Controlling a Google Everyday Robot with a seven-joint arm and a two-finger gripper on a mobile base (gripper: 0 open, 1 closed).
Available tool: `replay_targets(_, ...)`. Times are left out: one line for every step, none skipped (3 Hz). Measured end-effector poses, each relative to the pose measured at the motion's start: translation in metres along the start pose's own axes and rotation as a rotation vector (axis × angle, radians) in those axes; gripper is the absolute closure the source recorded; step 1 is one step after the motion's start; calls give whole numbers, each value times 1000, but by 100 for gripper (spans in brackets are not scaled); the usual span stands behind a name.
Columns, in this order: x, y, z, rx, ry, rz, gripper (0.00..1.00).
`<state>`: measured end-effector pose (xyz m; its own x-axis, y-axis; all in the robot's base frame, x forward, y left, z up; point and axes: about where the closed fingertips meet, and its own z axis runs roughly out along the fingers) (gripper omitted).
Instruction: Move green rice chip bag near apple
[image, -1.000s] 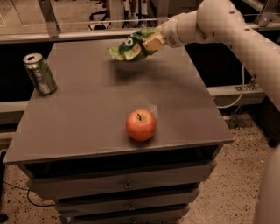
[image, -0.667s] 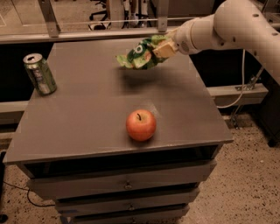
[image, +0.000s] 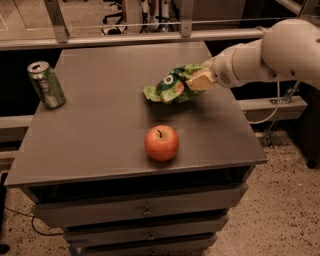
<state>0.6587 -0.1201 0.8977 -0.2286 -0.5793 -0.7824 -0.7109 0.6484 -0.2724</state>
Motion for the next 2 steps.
replay_targets(13,16,-12,16,37,19,100)
replay_targets(20,23,-20,37,71,36,82)
